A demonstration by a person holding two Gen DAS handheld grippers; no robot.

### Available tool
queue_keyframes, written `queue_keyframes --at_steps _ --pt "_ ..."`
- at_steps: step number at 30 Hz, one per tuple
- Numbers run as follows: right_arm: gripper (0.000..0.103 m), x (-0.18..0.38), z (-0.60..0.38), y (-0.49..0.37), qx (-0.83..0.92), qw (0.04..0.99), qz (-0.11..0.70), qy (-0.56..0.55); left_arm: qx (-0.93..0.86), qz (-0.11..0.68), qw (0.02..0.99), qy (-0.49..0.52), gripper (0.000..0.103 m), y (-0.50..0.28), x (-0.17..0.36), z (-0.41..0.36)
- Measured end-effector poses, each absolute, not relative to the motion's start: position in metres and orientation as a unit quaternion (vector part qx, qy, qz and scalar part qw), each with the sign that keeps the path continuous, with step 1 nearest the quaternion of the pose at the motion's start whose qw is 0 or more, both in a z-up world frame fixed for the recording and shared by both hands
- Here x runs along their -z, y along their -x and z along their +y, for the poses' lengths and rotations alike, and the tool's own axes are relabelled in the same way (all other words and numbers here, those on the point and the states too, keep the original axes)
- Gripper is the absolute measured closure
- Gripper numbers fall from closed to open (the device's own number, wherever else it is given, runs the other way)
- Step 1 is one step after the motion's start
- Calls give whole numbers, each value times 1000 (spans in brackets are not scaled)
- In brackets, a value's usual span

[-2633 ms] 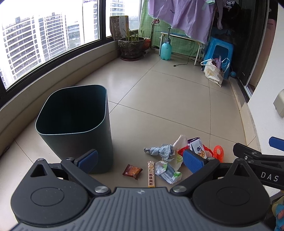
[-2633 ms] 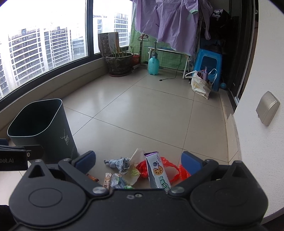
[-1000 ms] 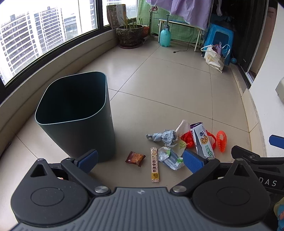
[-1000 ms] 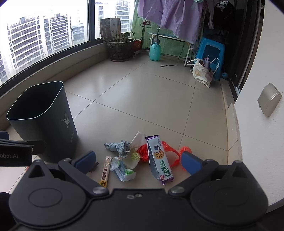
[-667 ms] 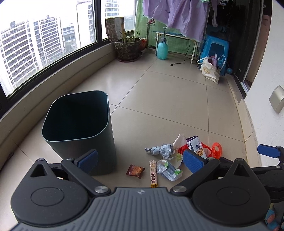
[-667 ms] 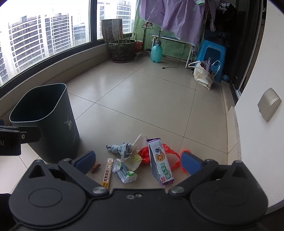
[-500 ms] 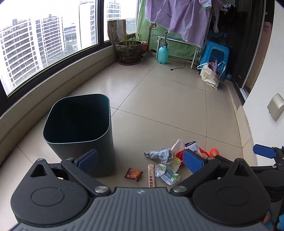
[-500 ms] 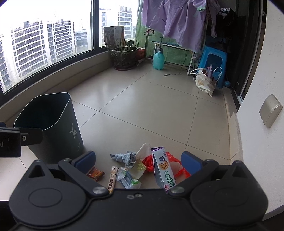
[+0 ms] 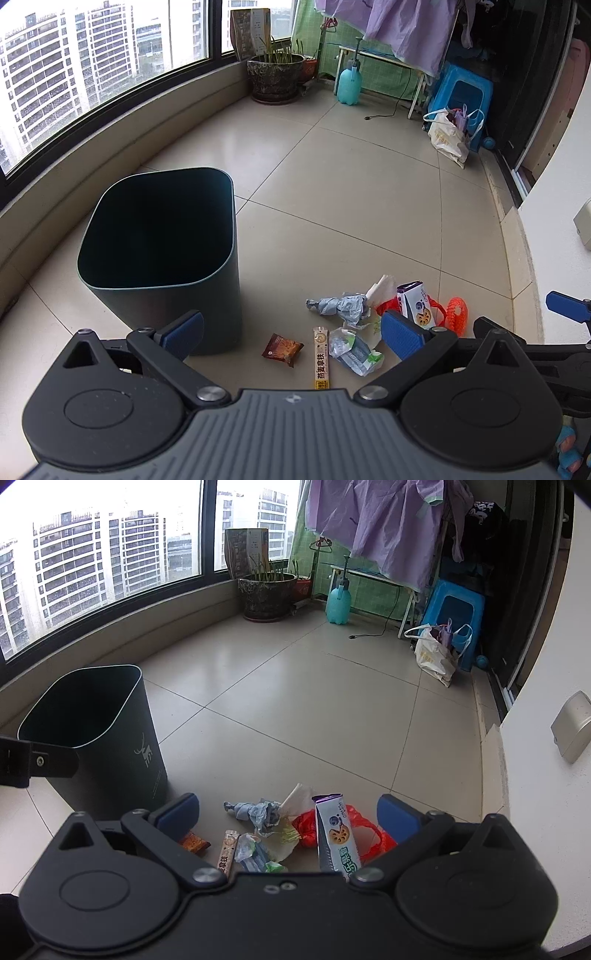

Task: Collect trash
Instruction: 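Move the left tool to the green bin rim and clamp it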

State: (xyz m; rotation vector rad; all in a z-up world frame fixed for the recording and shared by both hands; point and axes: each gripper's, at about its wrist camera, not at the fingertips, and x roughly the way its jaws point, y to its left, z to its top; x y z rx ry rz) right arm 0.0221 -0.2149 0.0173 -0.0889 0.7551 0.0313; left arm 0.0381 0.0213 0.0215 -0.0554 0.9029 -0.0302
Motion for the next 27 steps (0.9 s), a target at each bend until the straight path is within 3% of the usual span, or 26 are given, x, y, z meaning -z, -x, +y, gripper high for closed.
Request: queue_keyframes --at_steps 17,27 --pt "0 26 -250 -105 -19 914 394 97 -38 445 894 -46 0 -147 9 43" --pt "0 51 -268 -133 -12 902 418 110 -100 456 884 -20 0 -157 13 125"
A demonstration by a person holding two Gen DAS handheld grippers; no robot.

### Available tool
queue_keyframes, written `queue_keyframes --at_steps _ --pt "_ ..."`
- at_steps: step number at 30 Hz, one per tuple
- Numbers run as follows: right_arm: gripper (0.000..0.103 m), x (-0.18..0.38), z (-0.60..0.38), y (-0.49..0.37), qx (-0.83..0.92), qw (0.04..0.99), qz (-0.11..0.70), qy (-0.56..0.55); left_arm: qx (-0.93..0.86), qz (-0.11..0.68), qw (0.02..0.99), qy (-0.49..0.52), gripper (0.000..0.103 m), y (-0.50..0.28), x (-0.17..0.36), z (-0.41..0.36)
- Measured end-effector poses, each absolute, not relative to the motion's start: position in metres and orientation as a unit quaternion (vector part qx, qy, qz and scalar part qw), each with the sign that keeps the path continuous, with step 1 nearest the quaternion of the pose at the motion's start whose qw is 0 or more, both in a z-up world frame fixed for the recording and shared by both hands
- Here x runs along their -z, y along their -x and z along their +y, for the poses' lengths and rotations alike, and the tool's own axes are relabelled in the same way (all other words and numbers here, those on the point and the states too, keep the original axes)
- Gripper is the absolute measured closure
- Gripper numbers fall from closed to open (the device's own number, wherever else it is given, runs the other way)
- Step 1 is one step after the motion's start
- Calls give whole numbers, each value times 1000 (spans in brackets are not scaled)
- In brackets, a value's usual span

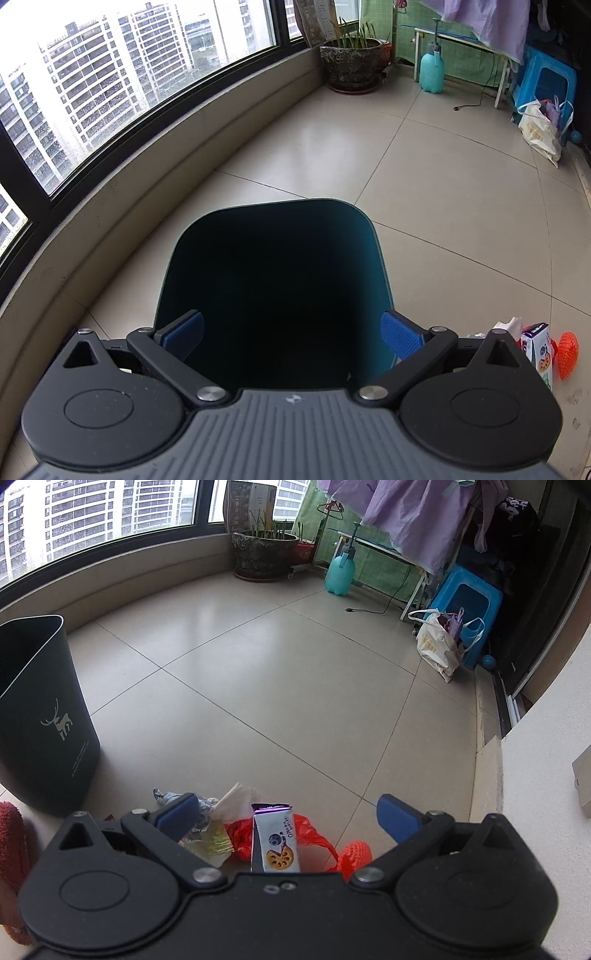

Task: Collect trash
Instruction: 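Move the left tool to the green bin rim and clamp it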

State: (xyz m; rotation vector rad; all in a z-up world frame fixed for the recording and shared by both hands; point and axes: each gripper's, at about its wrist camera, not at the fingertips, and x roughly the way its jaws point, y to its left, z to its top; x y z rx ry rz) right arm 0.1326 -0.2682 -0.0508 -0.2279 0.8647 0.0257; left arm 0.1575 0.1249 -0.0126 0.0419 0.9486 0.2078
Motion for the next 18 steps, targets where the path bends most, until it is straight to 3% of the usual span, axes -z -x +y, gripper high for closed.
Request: queue_keyframes --at_steps 18 --pt "4 83 -263 -142 -30 880 455 132 -174 490 853 40 1 -190 60 221"
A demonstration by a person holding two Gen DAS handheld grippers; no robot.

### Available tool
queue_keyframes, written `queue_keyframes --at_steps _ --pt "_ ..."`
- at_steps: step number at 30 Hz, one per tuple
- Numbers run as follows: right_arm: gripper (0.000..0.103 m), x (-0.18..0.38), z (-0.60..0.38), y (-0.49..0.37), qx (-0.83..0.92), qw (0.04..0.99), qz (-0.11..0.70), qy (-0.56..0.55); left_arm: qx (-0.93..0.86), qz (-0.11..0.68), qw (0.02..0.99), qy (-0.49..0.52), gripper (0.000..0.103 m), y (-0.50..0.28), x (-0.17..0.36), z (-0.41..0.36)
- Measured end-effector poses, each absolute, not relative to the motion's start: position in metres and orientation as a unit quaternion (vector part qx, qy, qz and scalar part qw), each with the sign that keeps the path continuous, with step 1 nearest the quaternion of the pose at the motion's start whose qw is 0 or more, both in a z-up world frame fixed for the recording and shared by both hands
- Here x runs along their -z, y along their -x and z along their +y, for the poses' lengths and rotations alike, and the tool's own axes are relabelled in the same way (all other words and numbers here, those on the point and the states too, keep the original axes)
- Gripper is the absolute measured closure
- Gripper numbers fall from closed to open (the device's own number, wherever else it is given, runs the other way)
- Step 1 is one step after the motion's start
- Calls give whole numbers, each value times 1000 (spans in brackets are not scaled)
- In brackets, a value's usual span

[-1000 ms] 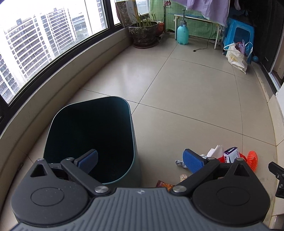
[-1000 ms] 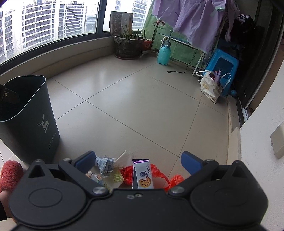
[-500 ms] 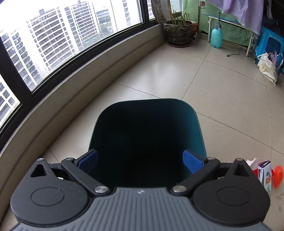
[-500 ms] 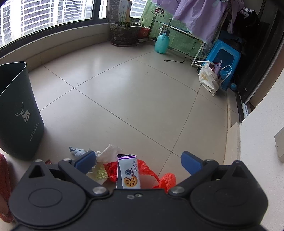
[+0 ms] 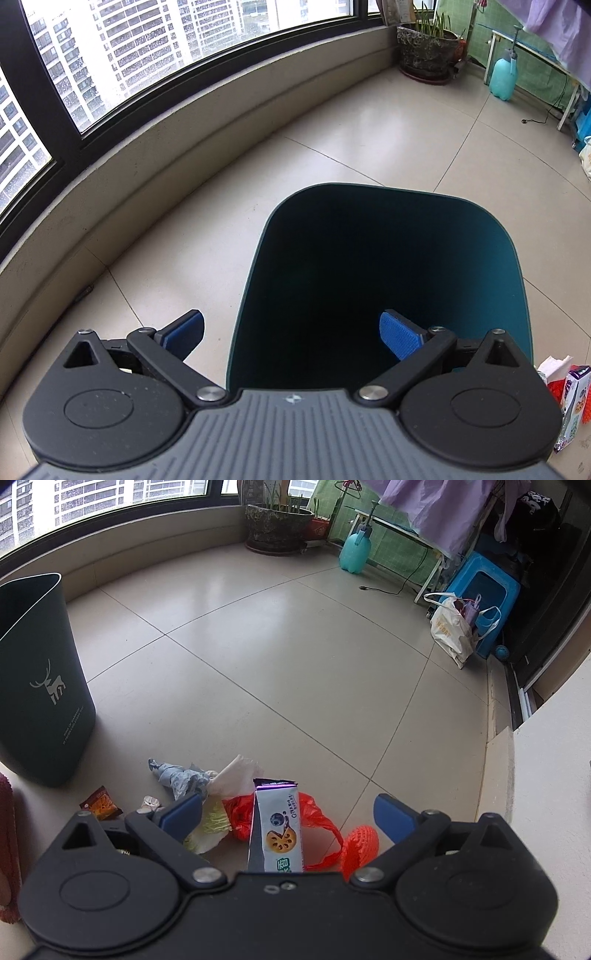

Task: Collect trash
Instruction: 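Move the left tool to the green bin rim and clamp it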

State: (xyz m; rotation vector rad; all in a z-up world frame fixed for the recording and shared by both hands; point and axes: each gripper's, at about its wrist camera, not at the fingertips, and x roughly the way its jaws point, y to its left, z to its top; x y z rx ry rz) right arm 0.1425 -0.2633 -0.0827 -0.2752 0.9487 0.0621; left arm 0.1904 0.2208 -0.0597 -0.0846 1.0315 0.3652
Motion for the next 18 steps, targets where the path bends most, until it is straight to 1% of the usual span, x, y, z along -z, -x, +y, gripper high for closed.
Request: queue_keyframes --at_steps 3,7,8,9,15,16,17,18 --pt "6 89 -260 -143 -36 874 465 136 -192 493 848 29 3 -193 70 226" --pt "7 93 -255 -145 -47 870 471 139 -183 512 837 60 11 -198 83 237" --pt "7 94 -253 -144 -50 869 471 140 -183 515 835 66 14 -197 86 239" --pt "7 94 -252 -144 -51 869 471 141 -185 518 832 64 15 -198 88 239" --pt "7 97 -246 -143 -59 867 472 150 -187 527 827 56 16 -196 99 240" --pt "8 98 -245 -143 -60 866 473 151 -185 530 825 60 18 -196 102 242" --pt "8 99 -244 -143 -61 865 475 151 -182 531 825 65 29 -196 103 243" --pt "8 99 -244 -143 -62 864 476 152 -181 535 823 68 42 -197 105 244"
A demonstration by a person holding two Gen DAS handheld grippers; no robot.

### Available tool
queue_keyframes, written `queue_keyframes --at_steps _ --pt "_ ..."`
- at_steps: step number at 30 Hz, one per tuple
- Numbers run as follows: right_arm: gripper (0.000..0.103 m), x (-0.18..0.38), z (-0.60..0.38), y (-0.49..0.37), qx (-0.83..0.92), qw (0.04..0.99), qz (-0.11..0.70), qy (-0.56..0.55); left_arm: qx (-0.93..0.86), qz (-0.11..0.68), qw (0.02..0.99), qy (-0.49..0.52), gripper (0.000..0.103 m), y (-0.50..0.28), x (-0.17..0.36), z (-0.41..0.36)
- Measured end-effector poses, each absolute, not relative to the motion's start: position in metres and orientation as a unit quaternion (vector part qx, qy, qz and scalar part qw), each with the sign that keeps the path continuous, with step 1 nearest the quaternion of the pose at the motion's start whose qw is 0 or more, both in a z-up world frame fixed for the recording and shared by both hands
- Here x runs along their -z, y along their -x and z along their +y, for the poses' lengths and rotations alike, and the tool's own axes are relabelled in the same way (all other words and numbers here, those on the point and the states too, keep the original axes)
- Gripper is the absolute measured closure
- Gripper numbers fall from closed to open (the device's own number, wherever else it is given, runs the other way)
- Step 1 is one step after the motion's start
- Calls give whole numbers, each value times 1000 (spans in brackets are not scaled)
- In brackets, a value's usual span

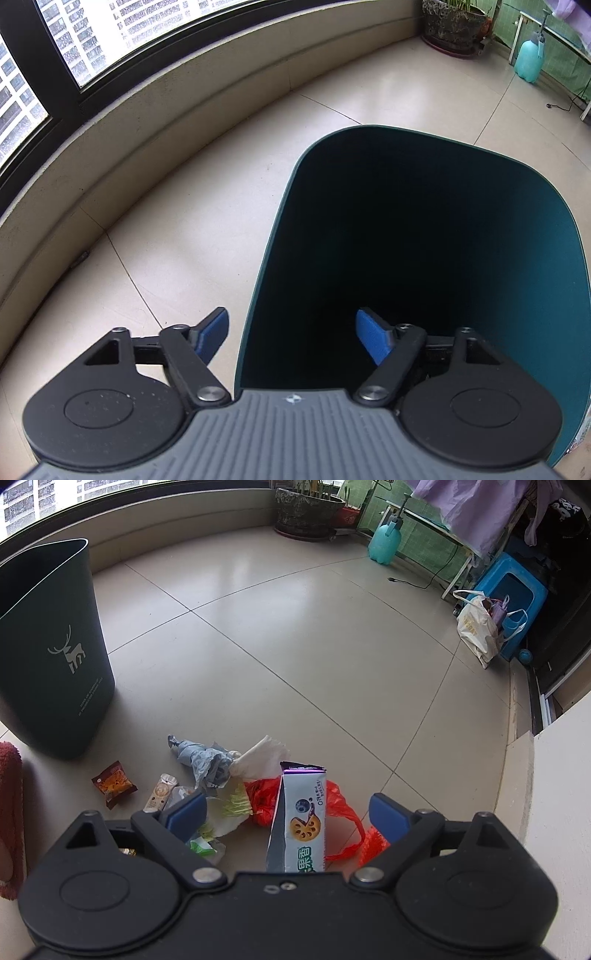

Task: Collect trash
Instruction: 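Move the left tool to the green bin rim and clamp it, then grasp the brown snack packet with the right gripper and lift it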

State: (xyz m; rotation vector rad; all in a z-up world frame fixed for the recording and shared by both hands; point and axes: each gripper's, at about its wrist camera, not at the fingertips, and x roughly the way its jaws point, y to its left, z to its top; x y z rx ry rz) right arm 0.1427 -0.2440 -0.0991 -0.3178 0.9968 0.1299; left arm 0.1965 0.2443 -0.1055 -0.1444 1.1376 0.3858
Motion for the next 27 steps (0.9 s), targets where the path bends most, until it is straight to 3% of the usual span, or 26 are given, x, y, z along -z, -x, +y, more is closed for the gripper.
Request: queue_keyframes --at_steps 2,7,12,19,27 --pt "9 100 -243 -142 -65 863 476 154 -179 541 818 74 52 -197 108 246" --pt "13 101 -243 -143 -67 863 477 154 -191 536 819 72 64 -192 107 244" --pt "21 105 -241 -143 -66 859 484 156 -218 536 812 80 88 -189 103 250" --pt "25 127 -211 -159 -93 847 507 128 -218 535 811 92 88 -185 102 248" --pt "34 199 -116 -183 -197 798 557 119 -213 534 813 94 89 -190 105 259"
